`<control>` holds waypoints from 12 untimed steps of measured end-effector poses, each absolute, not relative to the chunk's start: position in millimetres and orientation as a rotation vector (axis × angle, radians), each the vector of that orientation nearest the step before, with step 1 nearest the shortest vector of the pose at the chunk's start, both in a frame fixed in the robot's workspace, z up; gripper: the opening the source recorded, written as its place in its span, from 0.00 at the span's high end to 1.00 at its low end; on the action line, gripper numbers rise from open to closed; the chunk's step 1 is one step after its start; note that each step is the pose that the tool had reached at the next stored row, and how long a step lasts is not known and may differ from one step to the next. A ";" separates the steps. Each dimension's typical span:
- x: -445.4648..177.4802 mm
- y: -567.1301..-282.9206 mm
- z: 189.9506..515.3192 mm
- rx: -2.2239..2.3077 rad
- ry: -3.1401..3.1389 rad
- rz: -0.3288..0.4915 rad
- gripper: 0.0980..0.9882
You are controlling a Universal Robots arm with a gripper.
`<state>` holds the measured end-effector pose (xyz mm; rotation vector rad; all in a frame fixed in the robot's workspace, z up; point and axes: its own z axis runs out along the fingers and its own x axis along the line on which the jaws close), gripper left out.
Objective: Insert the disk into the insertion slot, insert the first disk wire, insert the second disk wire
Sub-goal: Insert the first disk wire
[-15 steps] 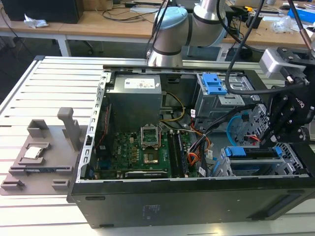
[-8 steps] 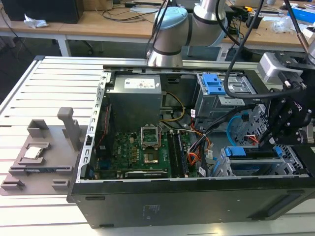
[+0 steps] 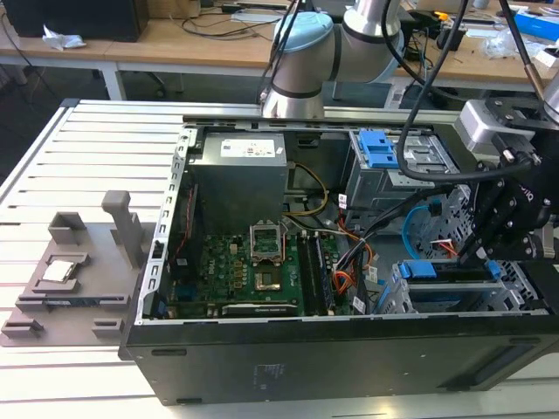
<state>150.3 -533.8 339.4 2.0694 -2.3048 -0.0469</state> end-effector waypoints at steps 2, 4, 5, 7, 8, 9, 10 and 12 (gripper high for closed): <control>151.3 -533.7 338.4 2.070 -2.305 -0.047 0.92; 151.6 -533.7 337.0 2.069 -2.305 -0.046 0.92; 151.7 -533.7 336.3 2.070 -2.305 -0.046 0.92; 152.0 -533.7 335.2 2.070 -2.304 -0.046 0.92; 152.1 -533.7 334.7 2.069 -2.305 -0.046 0.92; 152.3 -533.8 334.5 2.069 -2.305 -0.046 0.92; 152.5 -533.8 334.1 2.069 -2.305 -0.046 0.92; 152.9 -533.7 333.8 2.069 -2.305 -0.047 0.92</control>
